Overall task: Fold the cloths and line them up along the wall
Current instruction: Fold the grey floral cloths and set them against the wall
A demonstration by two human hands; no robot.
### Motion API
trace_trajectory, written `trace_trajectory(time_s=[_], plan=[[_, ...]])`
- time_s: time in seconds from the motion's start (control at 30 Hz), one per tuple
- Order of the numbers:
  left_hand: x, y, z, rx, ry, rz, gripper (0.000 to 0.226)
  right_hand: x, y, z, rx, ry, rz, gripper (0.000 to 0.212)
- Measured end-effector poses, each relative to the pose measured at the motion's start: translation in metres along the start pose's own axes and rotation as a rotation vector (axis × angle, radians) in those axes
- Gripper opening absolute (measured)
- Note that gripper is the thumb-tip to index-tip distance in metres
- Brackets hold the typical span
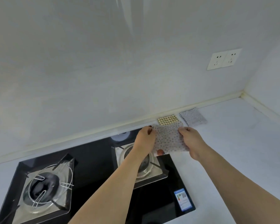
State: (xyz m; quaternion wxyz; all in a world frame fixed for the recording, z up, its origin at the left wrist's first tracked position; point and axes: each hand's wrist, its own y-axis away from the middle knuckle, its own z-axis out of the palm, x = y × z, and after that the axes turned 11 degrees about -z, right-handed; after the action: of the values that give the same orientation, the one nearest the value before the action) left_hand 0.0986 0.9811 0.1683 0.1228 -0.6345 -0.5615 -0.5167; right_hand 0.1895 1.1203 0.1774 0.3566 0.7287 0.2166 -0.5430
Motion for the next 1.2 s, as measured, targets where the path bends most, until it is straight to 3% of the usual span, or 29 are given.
trace_trajectory(time_s=[0.17,0.3,0.4,0.67,0.83,0.9,1.03,1.2], plan=[[0.028,-0.037,0.046,-0.062,-0.018,-0.005,0.016,0.0,-0.044,-0.048,-0.012,-0.084,0.061,0.027],[0.043,-0.073,0.1,-0.113,0.044,-0.116,0.015,0.013,-0.089,-0.088,-0.016,-0.121,0.108,0.017],[0.051,-0.103,0.145,-0.132,0.105,-0.206,0.019,0.027,-0.13,-0.114,-0.012,-0.07,0.123,0.021],[0.089,-0.186,0.215,-0.044,0.173,-0.297,0.015,0.036,-0.233,-0.156,-0.031,0.01,0.07,0.038],[0.102,-0.228,0.234,0.017,0.124,-0.293,0.013,0.044,-0.281,-0.16,-0.063,0.058,0.042,0.036],[0.101,-0.239,0.243,0.022,0.107,-0.298,0.013,0.052,-0.293,-0.161,-0.098,0.089,0.041,0.034],[0.089,-0.251,0.256,0.058,0.06,-0.325,0.007,0.075,-0.303,-0.167,-0.127,0.162,0.091,0.055],[0.08,-0.231,0.258,0.159,-0.035,-0.228,0.022,0.091,-0.287,-0.172,-0.066,0.347,-0.014,0.05]])
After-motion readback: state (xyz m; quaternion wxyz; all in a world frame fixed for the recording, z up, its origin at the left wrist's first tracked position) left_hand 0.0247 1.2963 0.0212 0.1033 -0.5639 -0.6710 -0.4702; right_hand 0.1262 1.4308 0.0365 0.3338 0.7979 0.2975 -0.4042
